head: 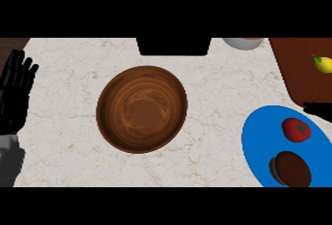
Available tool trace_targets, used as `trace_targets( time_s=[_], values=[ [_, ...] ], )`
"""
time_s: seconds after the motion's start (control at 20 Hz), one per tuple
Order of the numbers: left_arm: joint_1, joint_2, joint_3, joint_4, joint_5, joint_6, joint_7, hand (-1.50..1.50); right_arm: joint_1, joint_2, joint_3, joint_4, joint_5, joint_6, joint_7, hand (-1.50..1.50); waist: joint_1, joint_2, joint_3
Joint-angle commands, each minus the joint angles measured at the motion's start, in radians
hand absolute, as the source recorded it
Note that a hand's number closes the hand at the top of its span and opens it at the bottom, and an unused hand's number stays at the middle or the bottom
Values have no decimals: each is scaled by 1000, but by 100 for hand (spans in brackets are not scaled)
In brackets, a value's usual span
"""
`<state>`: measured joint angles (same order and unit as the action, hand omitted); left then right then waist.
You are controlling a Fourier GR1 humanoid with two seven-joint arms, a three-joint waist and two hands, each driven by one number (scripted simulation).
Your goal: Pick the tomato from the plate and place it in the bowl
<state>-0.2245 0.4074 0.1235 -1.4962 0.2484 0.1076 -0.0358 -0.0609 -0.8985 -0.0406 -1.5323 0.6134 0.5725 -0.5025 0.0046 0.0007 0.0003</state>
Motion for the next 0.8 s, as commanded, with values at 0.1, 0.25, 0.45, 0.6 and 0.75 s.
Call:
trace_targets(
  time_s=[0.1,0.25,0.45,0.6,0.75],
  values=[
    [-1,-9,32,3,-15,-24,-12,0,-55,53,25,114,74,-16,-115,-150,0,0,0],
    [-51,-45,1,30,-55,9,13,0,-39,38,10,129,86,-35,-184,-150,-6,-1,0],
    [-4,-42,29,1,-39,-26,12,0,-88,67,37,101,112,0,-123,-150,-4,-1,-1],
    [-9,-16,76,51,-19,-75,-35,0,-125,114,69,176,159,-30,-100,-150,-1,0,-1],
    [-31,-60,41,31,-56,-38,11,0,-176,135,74,282,212,-77,-158,-150,0,1,0]
  ],
)
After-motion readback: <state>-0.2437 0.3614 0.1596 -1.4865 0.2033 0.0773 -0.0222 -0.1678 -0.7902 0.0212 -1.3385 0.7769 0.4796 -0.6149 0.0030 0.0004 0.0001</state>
